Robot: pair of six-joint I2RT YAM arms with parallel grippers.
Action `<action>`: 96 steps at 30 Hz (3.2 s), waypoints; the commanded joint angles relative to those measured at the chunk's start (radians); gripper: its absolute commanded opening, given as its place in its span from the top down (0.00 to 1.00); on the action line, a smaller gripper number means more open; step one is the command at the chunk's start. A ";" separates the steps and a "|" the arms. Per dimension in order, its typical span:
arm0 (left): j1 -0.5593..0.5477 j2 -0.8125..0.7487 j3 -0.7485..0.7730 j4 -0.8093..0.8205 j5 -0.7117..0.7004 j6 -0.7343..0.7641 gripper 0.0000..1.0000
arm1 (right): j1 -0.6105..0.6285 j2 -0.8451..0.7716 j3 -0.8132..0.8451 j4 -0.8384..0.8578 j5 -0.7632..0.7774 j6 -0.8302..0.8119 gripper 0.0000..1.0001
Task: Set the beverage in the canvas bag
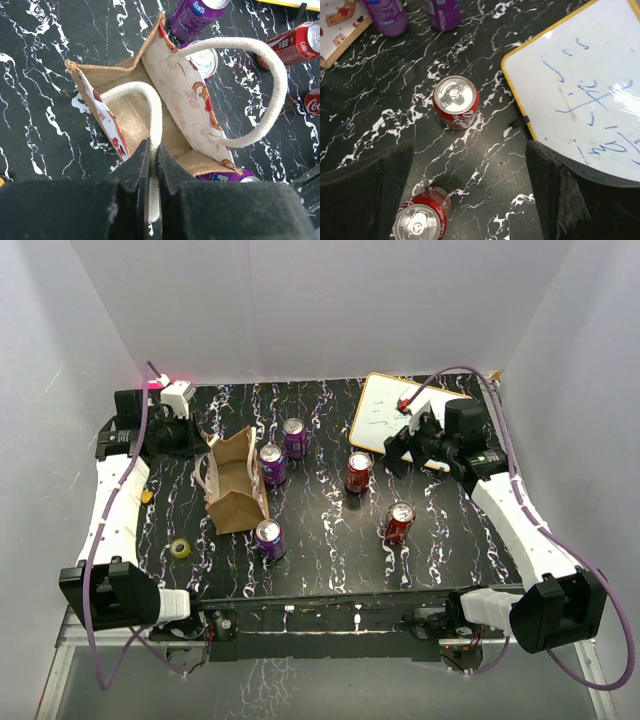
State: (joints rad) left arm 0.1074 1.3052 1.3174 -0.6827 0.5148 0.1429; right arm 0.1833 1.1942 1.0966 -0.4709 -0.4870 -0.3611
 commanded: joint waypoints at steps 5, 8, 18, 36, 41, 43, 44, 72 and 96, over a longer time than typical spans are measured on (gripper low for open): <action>-0.001 0.058 0.070 -0.037 0.065 0.098 0.99 | 0.127 0.051 -0.047 0.048 0.003 -0.092 0.02; -0.001 0.056 0.068 -0.020 0.034 0.072 0.92 | 0.168 0.082 -0.060 0.095 0.034 -0.065 0.02; -0.003 -0.051 -0.023 0.048 -0.048 -0.029 0.93 | 0.263 0.195 -0.065 0.177 0.085 -0.037 0.02; -0.009 -0.068 0.008 0.051 -0.077 -0.048 0.45 | 0.281 0.212 -0.017 0.206 0.196 -0.018 0.02; -0.044 -0.019 0.167 0.038 -0.091 -0.002 0.14 | 0.281 0.149 -0.043 0.202 0.217 -0.020 0.02; -0.115 0.025 0.245 0.003 -0.147 0.032 0.12 | 0.281 0.124 -0.050 0.193 0.217 -0.029 0.02; -0.170 0.049 0.282 -0.014 -0.194 0.053 0.11 | 0.280 0.114 -0.055 0.187 0.218 -0.034 0.02; -0.607 0.713 0.640 -0.303 -0.554 0.285 0.10 | 0.005 -0.074 -0.180 0.227 0.061 0.029 0.02; -0.584 0.826 0.663 -0.376 -0.562 0.259 0.46 | 0.000 -0.067 -0.199 0.232 0.023 0.042 0.02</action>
State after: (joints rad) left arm -0.4793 2.1414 1.9396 -1.0119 -0.0608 0.4213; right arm 0.1890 1.1339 0.8986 -0.3019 -0.4446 -0.3305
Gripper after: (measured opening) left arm 0.645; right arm 0.983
